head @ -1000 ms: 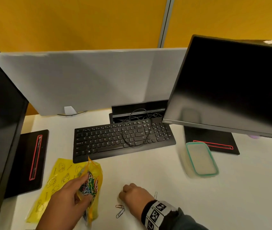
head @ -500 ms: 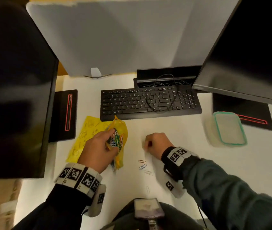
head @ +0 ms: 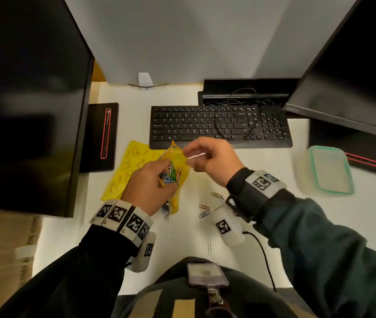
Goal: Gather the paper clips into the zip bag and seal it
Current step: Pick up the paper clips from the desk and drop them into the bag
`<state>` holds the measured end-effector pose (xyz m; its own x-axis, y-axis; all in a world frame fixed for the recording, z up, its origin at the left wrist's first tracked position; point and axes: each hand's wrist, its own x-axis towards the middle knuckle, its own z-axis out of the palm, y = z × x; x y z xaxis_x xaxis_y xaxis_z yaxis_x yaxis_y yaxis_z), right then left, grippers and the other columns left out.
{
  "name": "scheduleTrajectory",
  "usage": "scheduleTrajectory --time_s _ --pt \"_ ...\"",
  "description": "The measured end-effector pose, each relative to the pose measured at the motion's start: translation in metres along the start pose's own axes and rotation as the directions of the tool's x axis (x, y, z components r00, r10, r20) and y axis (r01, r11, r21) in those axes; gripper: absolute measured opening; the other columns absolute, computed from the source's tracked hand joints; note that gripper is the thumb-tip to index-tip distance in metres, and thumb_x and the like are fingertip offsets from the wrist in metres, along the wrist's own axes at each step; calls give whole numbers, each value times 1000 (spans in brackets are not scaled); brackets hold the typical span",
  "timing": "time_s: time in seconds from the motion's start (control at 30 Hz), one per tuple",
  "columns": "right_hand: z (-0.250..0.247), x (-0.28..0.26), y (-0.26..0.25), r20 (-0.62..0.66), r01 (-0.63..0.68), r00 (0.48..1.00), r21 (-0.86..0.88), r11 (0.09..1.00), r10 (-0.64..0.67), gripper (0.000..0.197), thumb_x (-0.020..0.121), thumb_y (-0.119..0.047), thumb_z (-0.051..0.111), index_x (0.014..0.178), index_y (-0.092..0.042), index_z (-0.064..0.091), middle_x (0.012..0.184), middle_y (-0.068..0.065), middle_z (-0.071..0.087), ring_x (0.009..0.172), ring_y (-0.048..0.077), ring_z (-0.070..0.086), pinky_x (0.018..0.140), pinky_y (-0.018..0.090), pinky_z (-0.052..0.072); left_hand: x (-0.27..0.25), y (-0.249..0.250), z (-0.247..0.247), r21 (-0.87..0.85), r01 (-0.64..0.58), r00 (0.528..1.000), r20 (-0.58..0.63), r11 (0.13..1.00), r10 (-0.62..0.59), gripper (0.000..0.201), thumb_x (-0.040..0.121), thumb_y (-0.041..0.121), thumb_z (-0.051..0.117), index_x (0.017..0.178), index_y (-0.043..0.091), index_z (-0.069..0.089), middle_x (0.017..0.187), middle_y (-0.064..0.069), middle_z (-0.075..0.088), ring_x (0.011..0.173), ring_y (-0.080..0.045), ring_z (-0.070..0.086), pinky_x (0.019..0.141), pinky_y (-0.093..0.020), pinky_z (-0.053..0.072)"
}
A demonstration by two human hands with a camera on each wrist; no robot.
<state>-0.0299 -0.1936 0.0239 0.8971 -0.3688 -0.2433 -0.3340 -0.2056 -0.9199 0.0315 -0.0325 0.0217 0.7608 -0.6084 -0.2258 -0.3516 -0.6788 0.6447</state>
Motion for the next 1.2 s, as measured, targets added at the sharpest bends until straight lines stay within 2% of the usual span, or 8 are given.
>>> scheduleTrajectory --time_s 0.1,0.2,0.33,0.5,0.63,0.93,1.07,1.2 --pt "-25 -13 36 -169 -173 970 10 985 172 32 80 11 57 87 -20 63 86 8 62 70 18 62 63 26 58 3 -5 1 14 19 1000 14 1000 -19 57 76 21 68 129 22 48 127 -4 55 92 -23 57 88 -31 46" --pt "-30 -36 68 -91 -338 932 -572 747 352 37 75 -21 76 108 -14 60 100 4 58 91 20 57 86 29 49 5 -6 1 2 23 1000 15 1000 -23 56 76 20 68 129 22 48 123 -5 57 88 -22 58 87 -33 47" --pt "5 -55 79 76 -199 939 -678 708 337 69 65 -37 80 121 -14 48 116 4 44 113 25 45 93 33 43 6 -5 3 -15 16 1000 2 1000 -16 57 76 22 69 130 21 49 122 -3 56 75 -16 56 79 -25 44" --pt "44 -46 84 201 53 968 -752 657 151 23 78 1 55 100 -4 57 106 13 51 100 32 50 69 35 44 6 -3 3 -3 7 1000 -5 1000 -7 57 76 23 69 130 21 49 123 -3 56 70 -11 52 76 -22 39" --pt "45 -45 88 300 174 947 -777 605 113 30 86 3 44 111 -3 60 108 15 56 102 32 52 80 38 47 6 -6 3 -2 -2 1000 -8 1000 2 57 76 23 69 130 21 49 125 -3 56 69 -11 51 77 -22 40" --pt "31 -28 79 338 223 931 -826 518 138 30 84 6 45 110 -2 58 109 16 57 99 34 58 79 36 48 7 -3 4 16 6 1000 0 1000 -6 58 77 22 69 131 21 47 127 -4 55 80 -14 49 80 -23 40" --pt "14 -35 87 386 277 916 -806 523 110 44 89 -3 46 132 -17 49 124 8 56 112 29 54 83 37 48 7 -5 5 13 1 1000 -10 1000 -1 57 76 22 70 129 21 49 126 -4 56 79 -14 49 80 -23 40" --pt "-2 -81 108 595 522 804 -713 468 12 43 92 -22 48 134 -16 47 135 6 56 120 28 56 91 42 54 7 -5 6 4 -8 1000 -4 1000 8 57 76 22 70 129 21 49 126 -4 56 79 -15 51 81 -25 40"
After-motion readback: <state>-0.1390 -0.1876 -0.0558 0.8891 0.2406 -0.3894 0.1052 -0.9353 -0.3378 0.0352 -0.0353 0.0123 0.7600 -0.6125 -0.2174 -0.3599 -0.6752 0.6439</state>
